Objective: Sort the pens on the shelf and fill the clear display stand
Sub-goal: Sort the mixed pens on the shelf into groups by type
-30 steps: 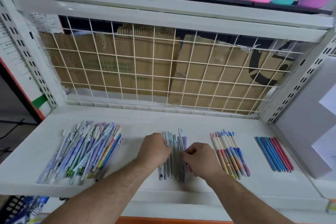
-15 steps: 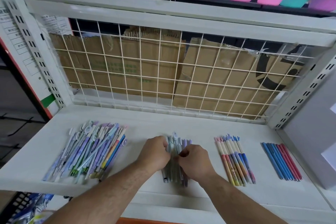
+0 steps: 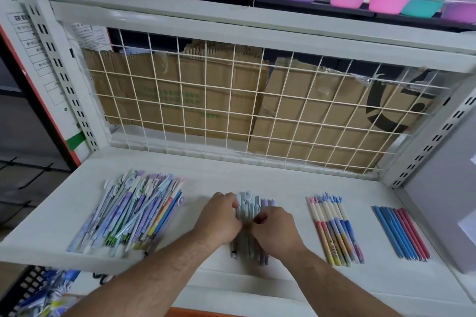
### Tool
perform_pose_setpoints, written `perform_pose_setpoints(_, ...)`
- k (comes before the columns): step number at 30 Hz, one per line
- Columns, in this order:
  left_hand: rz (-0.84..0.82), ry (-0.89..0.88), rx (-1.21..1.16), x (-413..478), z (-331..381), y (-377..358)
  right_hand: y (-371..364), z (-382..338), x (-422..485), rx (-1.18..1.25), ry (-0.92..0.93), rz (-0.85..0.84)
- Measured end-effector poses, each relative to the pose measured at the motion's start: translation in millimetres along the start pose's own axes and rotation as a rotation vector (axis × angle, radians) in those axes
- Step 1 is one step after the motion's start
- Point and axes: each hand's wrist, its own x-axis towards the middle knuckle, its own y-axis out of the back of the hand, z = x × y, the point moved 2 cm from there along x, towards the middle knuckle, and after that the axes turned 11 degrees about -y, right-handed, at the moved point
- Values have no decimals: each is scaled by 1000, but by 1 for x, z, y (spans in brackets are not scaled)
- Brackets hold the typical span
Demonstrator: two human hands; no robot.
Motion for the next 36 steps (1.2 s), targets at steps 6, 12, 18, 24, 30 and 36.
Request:
perform_pose_setpoints(6,43,-25,2,-10,3,4,9,-2,-14,-274,73,100)
perform_pose_setpoints(12,99,-97,266,-32,2,23,11,-9,-25,-396,232,221)
perform_pose_setpoints(18,66,25,659,-48,-24,55,4,-22,-30,-379,270,251)
perform_pose_setpoints(24,-35,178,678,-53,-51,80,-10,-32,-35,-361,282,262)
perform_pose_setpoints(30,-89,194,640,-51,-53,83,-15,-35,-36,-338,275,258)
perform_pose_setpoints(36,-140,224,630,-41,-51,77,-16,-33,-38,-289,241,232)
